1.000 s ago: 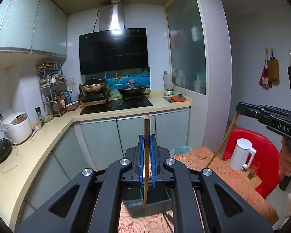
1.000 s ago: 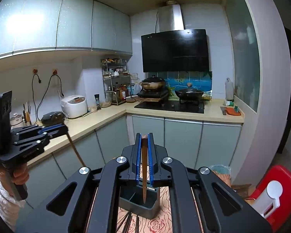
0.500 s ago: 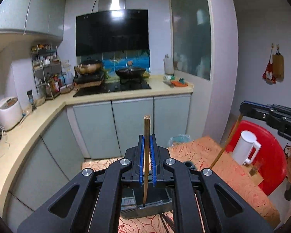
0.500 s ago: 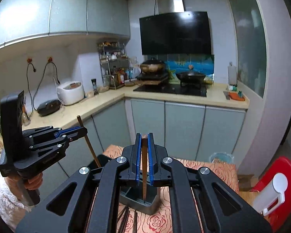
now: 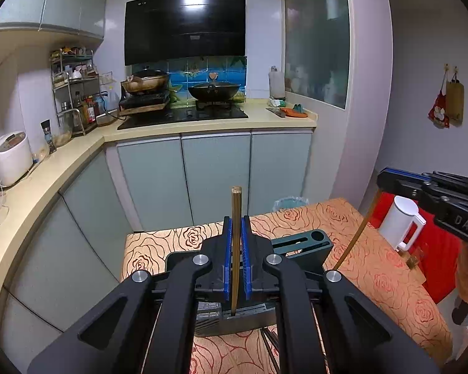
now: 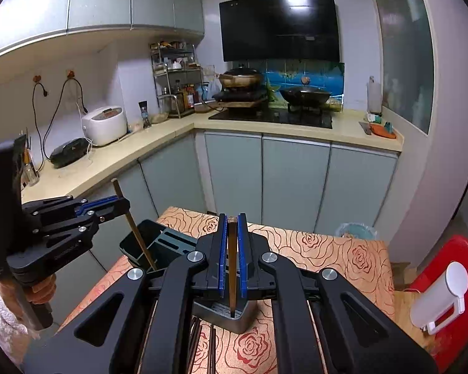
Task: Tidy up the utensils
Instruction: 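Open the left tool to drop the chopstick into the caddy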
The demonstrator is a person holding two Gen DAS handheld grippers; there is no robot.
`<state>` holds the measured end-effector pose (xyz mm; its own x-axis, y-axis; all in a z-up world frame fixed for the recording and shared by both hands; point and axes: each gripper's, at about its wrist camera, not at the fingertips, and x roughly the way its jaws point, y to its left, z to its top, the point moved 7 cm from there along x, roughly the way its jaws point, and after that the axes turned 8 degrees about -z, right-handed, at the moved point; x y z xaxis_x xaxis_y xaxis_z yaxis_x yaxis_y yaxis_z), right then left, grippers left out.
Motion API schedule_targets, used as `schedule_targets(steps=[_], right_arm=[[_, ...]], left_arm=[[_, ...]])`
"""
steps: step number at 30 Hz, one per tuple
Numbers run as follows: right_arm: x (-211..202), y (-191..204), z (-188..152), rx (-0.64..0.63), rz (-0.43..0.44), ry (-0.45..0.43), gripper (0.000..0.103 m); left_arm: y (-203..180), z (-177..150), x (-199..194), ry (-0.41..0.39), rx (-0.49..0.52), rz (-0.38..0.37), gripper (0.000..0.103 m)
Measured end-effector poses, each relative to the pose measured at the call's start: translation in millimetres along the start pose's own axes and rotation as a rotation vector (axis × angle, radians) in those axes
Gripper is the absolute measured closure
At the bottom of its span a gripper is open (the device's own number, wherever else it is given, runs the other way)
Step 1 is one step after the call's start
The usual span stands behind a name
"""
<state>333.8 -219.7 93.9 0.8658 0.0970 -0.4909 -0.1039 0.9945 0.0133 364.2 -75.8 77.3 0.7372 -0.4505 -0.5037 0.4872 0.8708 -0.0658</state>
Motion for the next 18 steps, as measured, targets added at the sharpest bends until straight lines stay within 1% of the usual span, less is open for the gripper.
schedule_targets(steps=[5,7,8,9,10,11,12,14,18], right_arm=[[5.9,-2.2,-0.1,0.014,-0.003,0.003,0.096],[7.1,-3.2,0.6,0.019,0.001,0.009,0.094],[7.3,-3.3,1.0,0.021,-0.001,0.010,0.094],[7.4,-3.5,1.2,0.022,-0.002,0.010,0.092],[7.5,-3.3,1.5,0.022,-0.004,0.010,0.089],[7.0,-3.7,1.9,0.024,-0.009,0.007,0.077],[5.6,-5.0,1.9,0.029,-0.013,0.002,0.061],[1.4,-7.2,3.1,0.048,-0.023,-0.017,0.048],[-3.0,-10.1,6.2,0.055,-0.028,-0.030,0.046]], left_arm=[[0.1,-0.4,1.9,0.002,-0.009,0.000,0.097],[0.6,0.5,2.1,-0.001,-0.014,0.001,0.093],[1.3,1.3,1.3,-0.004,-0.018,0.000,0.087],[1.3,1.5,0.2,-0.008,-0.019,0.000,0.077],[1.8,1.9,-1.2,-0.014,-0.019,0.000,0.071],[1.7,2.6,-3.1,-0.020,-0.019,0.000,0.064],[1.7,3.4,-5.0,-0.026,-0.019,0.000,0.061],[3.2,4.6,-6.7,-0.029,-0.019,-0.001,0.056],[5.1,5.3,-11.5,-0.040,-0.031,-0.005,0.047]])
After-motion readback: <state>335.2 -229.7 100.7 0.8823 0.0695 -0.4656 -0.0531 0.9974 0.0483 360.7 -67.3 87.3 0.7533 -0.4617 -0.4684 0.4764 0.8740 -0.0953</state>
